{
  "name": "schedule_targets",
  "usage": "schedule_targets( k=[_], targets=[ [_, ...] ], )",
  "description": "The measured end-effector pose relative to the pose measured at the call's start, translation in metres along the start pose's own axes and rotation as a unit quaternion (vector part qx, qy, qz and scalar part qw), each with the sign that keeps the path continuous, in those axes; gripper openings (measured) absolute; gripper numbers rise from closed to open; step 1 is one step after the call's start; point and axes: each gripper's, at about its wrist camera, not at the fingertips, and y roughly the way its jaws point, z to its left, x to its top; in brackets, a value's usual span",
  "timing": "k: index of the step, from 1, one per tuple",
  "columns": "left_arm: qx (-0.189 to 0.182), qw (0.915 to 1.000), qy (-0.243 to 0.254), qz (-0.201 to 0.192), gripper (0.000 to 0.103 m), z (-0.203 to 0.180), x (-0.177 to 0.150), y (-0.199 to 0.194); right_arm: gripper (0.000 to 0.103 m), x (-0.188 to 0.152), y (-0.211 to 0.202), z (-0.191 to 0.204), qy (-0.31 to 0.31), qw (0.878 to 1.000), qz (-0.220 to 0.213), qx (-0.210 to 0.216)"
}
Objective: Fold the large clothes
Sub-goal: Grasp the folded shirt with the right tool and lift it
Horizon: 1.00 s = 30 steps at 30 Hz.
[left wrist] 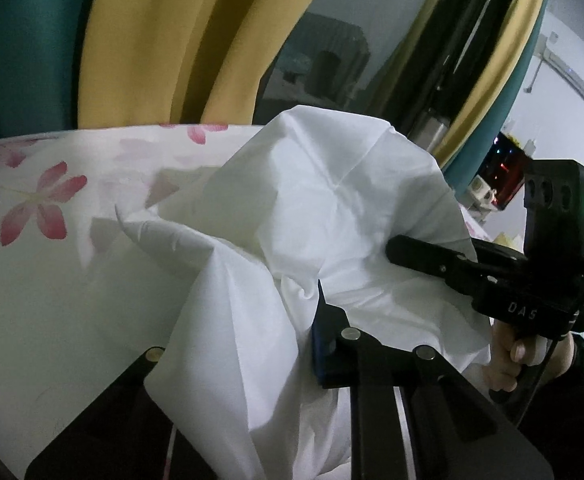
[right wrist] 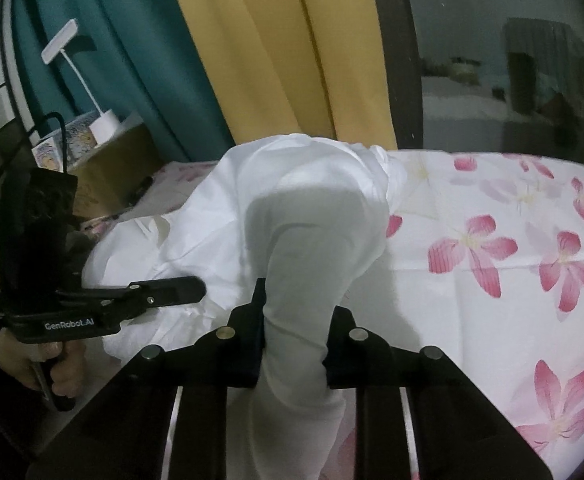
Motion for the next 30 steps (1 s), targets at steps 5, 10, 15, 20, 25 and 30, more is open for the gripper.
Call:
schedule_targets(
  k=[5, 10, 15, 20, 25, 30],
  targets=[
    [0.001, 0.9998, 0.0, -0.018, 0.017, 0.0, -0.002, -0.019, 0.021, 0.005, -0.011, 0.014, -0.016, 1.0, -0.015, 0.006],
    [0.008, 0.9994, 0.0, -0.034, 0.018, 0.004, -0.005, -0.039, 0.021, 0.009, -0.016, 0.032, -0.032, 0.999, -0.026, 0.015],
    [0.022, 0.9984, -0.005, -0.052, 0.018, 0.014, -0.011, -0.065, 0.02, 0.015, -0.013, 0.054, -0.05, 0.998, -0.032, 0.028],
    [0.041, 0.9968, -0.013, -0.067, 0.018, 0.029, -0.019, -0.091, 0.02, 0.019, -0.007, 0.081, -0.072, 0.996, -0.036, 0.044],
    [0.057, 0.9951, -0.023, -0.078, 0.018, 0.042, -0.03, -0.113, 0.02, 0.023, 0.002, 0.105, -0.087, 0.994, -0.034, 0.062],
    [0.076, 0.9929, -0.038, -0.083, 0.018, 0.061, -0.037, -0.128, 0.02, 0.026, 0.014, 0.128, -0.102, 0.991, -0.028, 0.085]
  ],
)
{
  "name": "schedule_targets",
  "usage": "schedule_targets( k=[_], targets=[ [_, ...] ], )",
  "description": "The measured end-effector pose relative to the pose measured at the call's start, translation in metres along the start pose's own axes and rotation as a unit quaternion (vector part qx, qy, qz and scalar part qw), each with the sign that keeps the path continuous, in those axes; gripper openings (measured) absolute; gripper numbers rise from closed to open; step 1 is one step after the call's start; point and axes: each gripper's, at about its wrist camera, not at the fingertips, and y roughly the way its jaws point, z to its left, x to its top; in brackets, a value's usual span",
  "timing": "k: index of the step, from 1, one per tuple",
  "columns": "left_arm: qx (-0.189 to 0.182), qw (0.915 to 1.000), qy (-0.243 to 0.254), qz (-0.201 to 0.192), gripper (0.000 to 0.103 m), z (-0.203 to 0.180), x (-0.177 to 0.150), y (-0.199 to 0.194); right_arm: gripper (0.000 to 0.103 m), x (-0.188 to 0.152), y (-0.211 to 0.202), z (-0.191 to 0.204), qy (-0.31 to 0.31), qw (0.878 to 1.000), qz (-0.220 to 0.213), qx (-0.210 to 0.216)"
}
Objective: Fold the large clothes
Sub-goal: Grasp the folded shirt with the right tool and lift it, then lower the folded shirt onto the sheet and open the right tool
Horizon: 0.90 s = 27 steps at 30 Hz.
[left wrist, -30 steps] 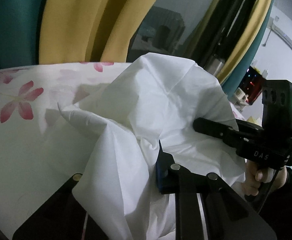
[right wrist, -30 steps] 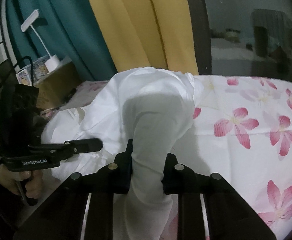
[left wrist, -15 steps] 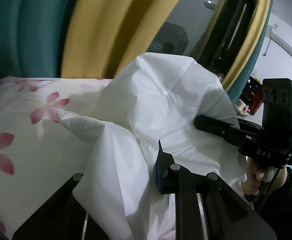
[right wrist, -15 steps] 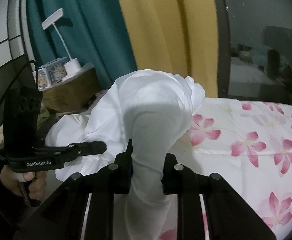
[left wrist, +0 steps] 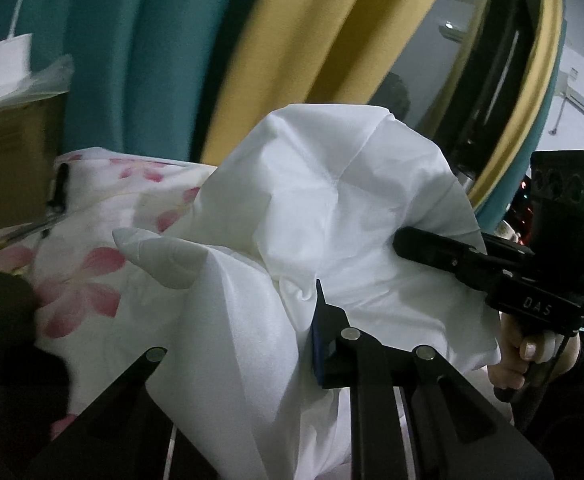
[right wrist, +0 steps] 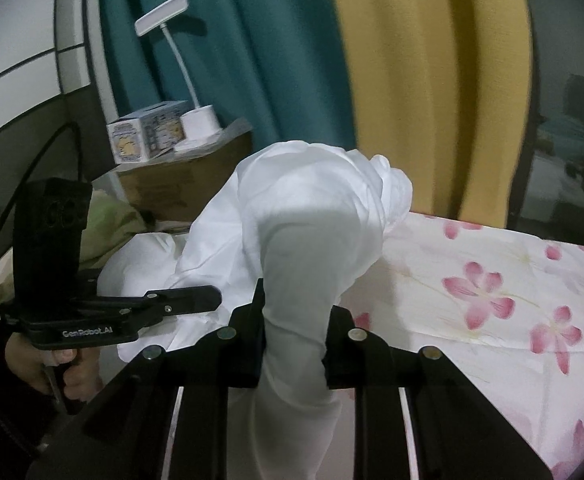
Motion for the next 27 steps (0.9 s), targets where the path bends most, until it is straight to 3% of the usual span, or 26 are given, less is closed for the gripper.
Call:
schedule_targets(
  k=[13, 22, 27],
  targets=[
    [0.038, 0.9989, -0.028, -0.002, 0.018, 0.042, -0.006, -0.023, 0.02, 0.004, 0.042, 0.031, -0.004, 0.999, 0.017, 0.042],
    [0.045, 0.9987, -0.022, 0.008, 0.012, 0.044, -0.007, -0.017, 0.02, -0.008, 0.066, 0.025, 0.017, 0.998, 0.046, 0.03],
    [0.049, 0.9979, -0.02, 0.039, 0.013, 0.049, -0.013, -0.001, 0.021, -0.02, 0.082, 0.012, 0.043, 0.996, 0.073, 0.009]
  ],
)
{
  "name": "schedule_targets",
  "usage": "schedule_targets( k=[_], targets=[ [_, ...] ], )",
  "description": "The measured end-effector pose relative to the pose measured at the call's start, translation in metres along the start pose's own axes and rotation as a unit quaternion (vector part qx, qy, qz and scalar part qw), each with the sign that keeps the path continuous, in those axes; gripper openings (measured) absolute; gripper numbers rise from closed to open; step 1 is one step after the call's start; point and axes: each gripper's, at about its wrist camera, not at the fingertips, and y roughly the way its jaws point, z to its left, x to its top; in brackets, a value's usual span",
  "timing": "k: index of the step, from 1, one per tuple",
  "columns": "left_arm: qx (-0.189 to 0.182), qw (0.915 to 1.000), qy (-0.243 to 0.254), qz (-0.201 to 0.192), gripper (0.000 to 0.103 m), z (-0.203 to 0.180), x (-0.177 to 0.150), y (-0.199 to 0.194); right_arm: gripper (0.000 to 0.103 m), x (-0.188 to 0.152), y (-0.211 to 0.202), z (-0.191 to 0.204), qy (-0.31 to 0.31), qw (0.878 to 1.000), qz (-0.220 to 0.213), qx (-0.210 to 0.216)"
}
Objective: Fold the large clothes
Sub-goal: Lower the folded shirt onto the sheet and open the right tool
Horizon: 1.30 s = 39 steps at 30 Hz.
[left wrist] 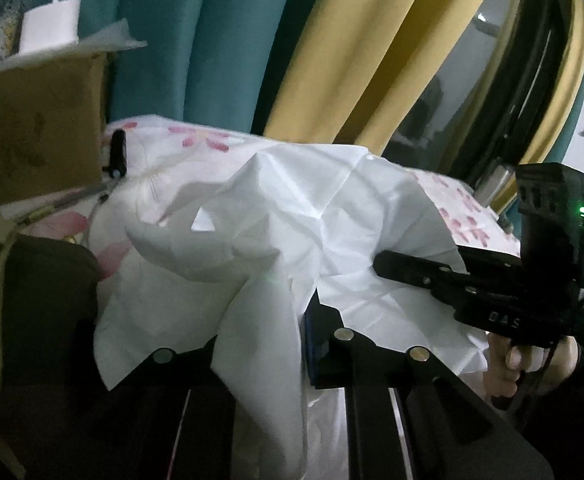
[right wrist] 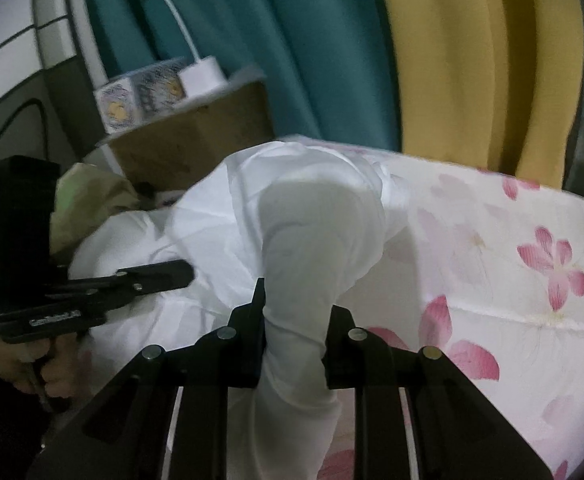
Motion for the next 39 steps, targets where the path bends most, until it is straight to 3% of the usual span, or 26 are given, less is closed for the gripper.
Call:
schedule_targets(
  k=[2, 5, 7, 10, 18, 25, 30, 34, 39],
  targets=[
    [0.001, 0.9999, 0.0, 0.011, 0.015, 0.0, -0.002, 0.006, 0.022, -0.006, 0.007, -0.01, 0.021, 1.0, 0.011, -0.007],
    [0.022, 0.9995, 0.001, 0.023, 0.03, 0.002, -0.005, 0.014, 0.025, -0.012, 0.01, -0.019, 0.038, 0.999, 0.016, -0.012],
    [0.033, 0.999, -0.006, 0.03, 0.045, 0.006, -0.007, 0.018, 0.032, -0.014, 0.011, -0.022, 0.04, 0.999, 0.016, -0.023],
    [0.033, 0.9985, -0.02, 0.039, 0.057, 0.013, -0.011, 0.028, 0.041, -0.015, 0.011, -0.028, 0.05, 0.998, 0.019, -0.037],
    [0.061, 0.997, -0.042, 0.021, 0.06, 0.014, -0.009, 0.018, 0.051, -0.015, 0.001, -0.029, 0.044, 0.997, 0.021, -0.054],
    [0.098, 0.9939, -0.048, -0.009, 0.06, 0.017, -0.002, -0.003, 0.053, -0.014, -0.025, -0.034, 0.04, 0.996, 0.005, -0.084],
    [0.112, 0.9924, -0.049, 0.017, 0.06, 0.029, -0.013, 0.004, 0.053, -0.023, -0.026, -0.038, 0.031, 0.995, 0.021, -0.092],
    [0.124, 0.9915, -0.032, 0.02, 0.06, 0.024, -0.017, 0.003, 0.059, -0.031, -0.028, -0.04, 0.032, 0.994, 0.022, -0.097],
    [0.137, 0.99, -0.028, 0.021, 0.06, 0.021, -0.022, -0.001, 0.06, -0.035, -0.036, -0.039, 0.034, 0.994, 0.02, -0.099]
  ],
)
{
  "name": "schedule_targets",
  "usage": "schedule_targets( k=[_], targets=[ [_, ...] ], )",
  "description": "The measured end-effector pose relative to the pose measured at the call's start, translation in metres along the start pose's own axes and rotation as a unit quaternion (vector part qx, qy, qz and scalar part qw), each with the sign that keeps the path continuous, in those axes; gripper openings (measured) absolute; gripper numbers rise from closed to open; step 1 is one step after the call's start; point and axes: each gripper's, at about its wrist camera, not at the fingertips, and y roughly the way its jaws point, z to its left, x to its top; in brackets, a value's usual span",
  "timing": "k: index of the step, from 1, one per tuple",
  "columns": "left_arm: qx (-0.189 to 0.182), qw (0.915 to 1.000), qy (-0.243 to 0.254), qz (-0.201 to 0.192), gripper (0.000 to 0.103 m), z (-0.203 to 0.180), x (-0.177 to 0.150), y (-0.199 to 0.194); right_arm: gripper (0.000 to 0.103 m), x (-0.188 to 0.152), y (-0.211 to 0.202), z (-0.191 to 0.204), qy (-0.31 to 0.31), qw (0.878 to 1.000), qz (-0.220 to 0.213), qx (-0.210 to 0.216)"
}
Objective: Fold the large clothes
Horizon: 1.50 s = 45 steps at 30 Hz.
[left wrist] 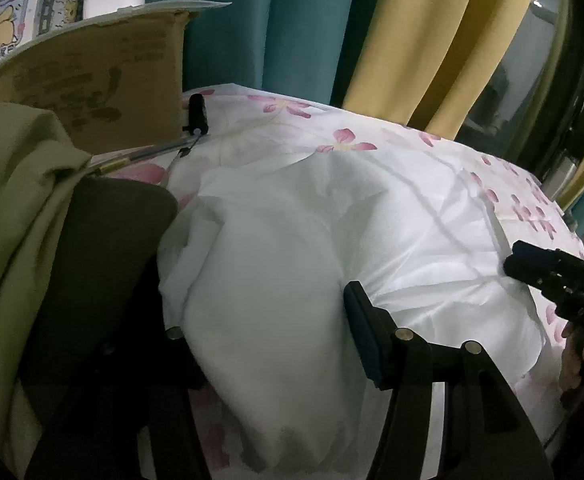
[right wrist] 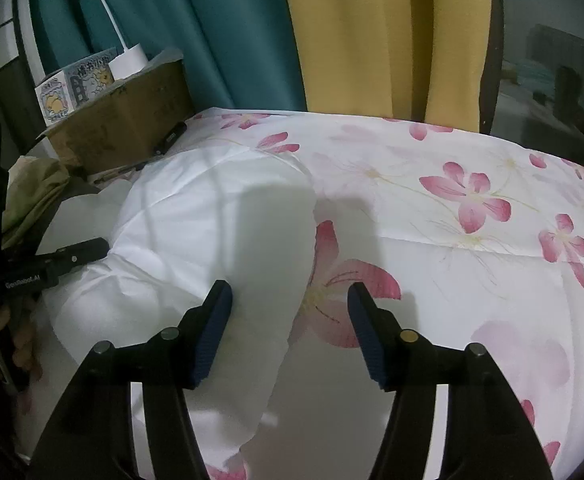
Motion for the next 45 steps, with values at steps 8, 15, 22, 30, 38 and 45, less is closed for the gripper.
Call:
schedule_targets(
  k=[8, 15, 22, 30, 38, 45],
  targets=[
    [0.027, 0.9993, -0.002, -0.025, 0.06, -0.003, -0.011, -0.028, 0.064, -0.007, -0.022, 0.006, -0.007, 1.0, -0.012, 0.013],
    [0.036, 0.9993, -0.012, -0.001, 0.06, 0.003, -0.027, -0.029, 0.07, -0.026, -0.023, 0.007, -0.011, 1.0, 0.0, 0.006],
    [0.063, 0.9978, 0.006, -0.017, 0.06, -0.015, -0.03, -0.043, 0.071, -0.038, -0.037, 0.0, -0.002, 1.0, -0.007, -0.005],
    [0.084, 0.9935, 0.036, -0.068, 0.06, -0.05, -0.03, -0.078, 0.072, -0.052, -0.062, -0.017, 0.018, 0.999, -0.023, -0.022],
    [0.038, 0.9942, 0.075, -0.067, 0.06, -0.094, -0.039, -0.085, 0.072, -0.077, -0.088, -0.048, 0.053, 0.997, -0.038, -0.048],
    [0.022, 0.994, 0.091, -0.056, 0.06, -0.127, -0.052, -0.07, 0.072, -0.096, -0.109, -0.076, 0.084, 0.993, -0.046, -0.074]
  ],
)
